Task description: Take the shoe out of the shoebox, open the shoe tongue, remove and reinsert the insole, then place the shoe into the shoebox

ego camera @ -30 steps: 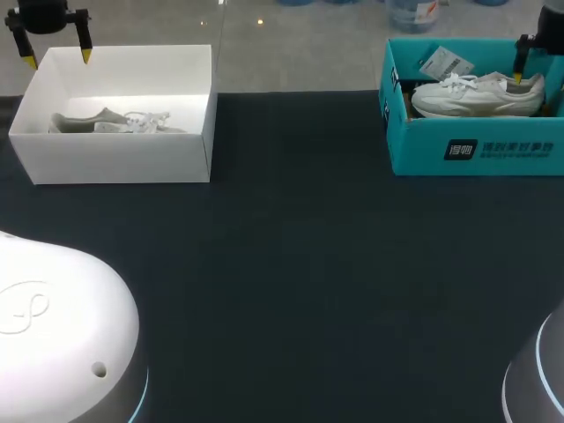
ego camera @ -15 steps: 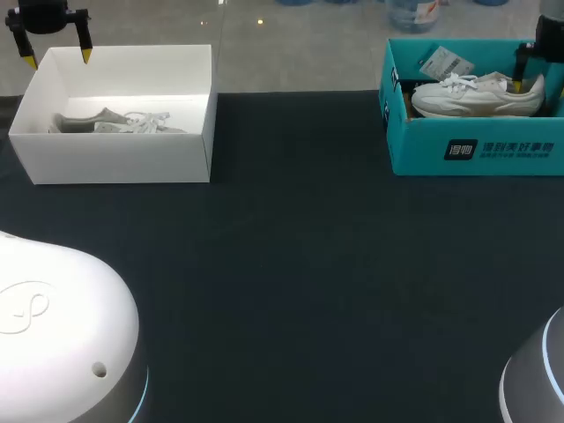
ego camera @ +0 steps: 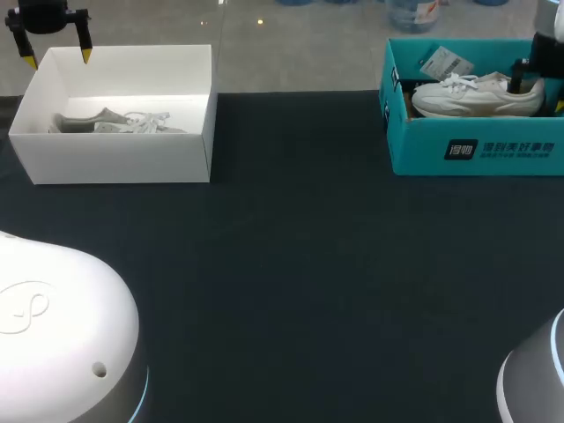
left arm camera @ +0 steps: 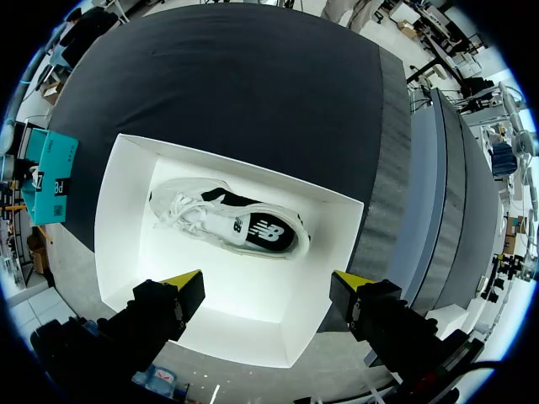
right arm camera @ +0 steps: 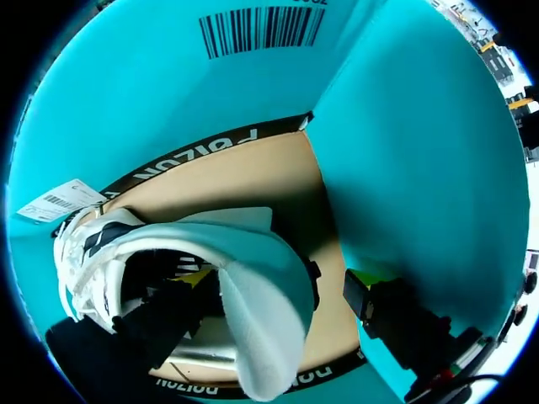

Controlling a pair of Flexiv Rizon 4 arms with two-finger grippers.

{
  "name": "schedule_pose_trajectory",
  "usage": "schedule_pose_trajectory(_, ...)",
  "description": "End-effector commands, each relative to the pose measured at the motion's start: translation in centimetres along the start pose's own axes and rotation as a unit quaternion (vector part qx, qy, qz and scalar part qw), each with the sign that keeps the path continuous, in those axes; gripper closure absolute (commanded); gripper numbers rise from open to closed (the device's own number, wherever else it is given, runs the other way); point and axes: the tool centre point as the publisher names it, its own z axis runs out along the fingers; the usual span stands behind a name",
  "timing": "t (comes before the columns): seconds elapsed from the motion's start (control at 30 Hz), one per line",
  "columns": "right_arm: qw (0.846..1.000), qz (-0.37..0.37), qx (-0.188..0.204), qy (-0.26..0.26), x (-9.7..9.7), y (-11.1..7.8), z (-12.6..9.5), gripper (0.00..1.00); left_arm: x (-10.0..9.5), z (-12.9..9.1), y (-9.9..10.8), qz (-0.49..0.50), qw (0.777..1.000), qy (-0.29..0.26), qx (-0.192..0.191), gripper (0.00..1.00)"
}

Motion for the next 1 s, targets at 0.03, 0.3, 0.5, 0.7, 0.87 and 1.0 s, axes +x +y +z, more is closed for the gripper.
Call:
schedule_pose_trajectory(0.03, 0.999, 0.000, 0.055, -0.001, -0.1, 1.2, 1.2, 0.51, 0.0, 0.0, 0.0, 0.000, 1.000, 0.000, 0.000, 0.00)
schedule_pose_trajectory(0.3, 0.998, 0.005, 0.069, -0.014, -0.2, 1.0, 1.1, 1.00, 0.0, 0.0, 0.0, 0.000, 1.000, 0.000, 0.000, 0.00)
schedule_pose_trajectory(0.5, 0.996, 0.024, 0.080, -0.018, -0.5, 0.8, 0.6, 1.00, 0.0, 0.0, 0.0, 0.000, 1.000, 0.000, 0.000, 0.00)
schedule_pose_trajectory(0.7, 0.995, 0.047, 0.083, -0.014, -0.4, 0.5, -0.1, 1.00, 0.0, 0.0, 0.0, 0.000, 1.000, 0.000, 0.000, 0.00)
schedule_pose_trajectory(0.87, 0.995, 0.060, 0.080, -0.015, -0.2, 0.1, -1.3, 1.00, 0.0, 0.0, 0.0, 0.000, 1.000, 0.000, 0.000, 0.00)
schedule_pose_trajectory(1.0, 0.995, 0.068, 0.076, -0.018, -0.2, -0.2, -2.4, 1.00, 0.0, 0.0, 0.0, 0.000, 1.000, 0.000, 0.000, 0.00)
